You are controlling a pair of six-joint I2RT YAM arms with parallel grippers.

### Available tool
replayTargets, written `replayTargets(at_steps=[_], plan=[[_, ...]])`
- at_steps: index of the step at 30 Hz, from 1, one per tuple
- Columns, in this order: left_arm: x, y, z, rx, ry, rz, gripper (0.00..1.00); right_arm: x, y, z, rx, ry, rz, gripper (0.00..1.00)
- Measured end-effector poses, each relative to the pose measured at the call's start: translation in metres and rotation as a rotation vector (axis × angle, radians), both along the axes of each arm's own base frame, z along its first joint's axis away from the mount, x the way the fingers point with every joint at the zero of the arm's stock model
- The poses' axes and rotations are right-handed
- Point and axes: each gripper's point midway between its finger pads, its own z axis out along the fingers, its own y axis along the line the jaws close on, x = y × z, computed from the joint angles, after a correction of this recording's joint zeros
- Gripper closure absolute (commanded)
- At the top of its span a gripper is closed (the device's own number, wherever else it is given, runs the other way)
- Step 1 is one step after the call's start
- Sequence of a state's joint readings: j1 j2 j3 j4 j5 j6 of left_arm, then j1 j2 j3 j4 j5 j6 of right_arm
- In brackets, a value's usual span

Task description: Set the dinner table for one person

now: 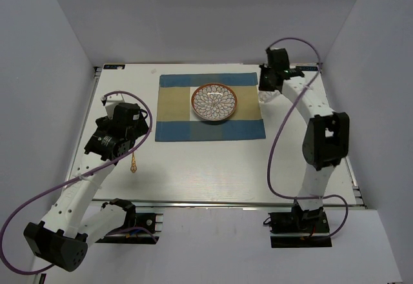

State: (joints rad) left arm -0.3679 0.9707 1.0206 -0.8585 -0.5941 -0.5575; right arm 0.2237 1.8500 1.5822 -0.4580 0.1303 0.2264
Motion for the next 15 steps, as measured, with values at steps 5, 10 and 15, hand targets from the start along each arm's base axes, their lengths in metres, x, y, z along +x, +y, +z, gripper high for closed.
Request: replayTargets(at_steps=[5,10,15], plan=[[0.001,-0.001,0.001,-0.005,-0.005,-0.006,0.02,0.061,0.068,-0.003,-0.028,-0.032,0.148,1.00],[0.003,-0.003,0.001,-0.004,-0.006,-0.014,0.02,0.089,0.091,-0.029,-0.060,-0.037,0.202,1.00],[0.005,-0.003,0.000,-0.001,-0.004,-0.018,0.02,0.115,0.091,-0.038,-0.089,-0.067,0.211,1.00]])
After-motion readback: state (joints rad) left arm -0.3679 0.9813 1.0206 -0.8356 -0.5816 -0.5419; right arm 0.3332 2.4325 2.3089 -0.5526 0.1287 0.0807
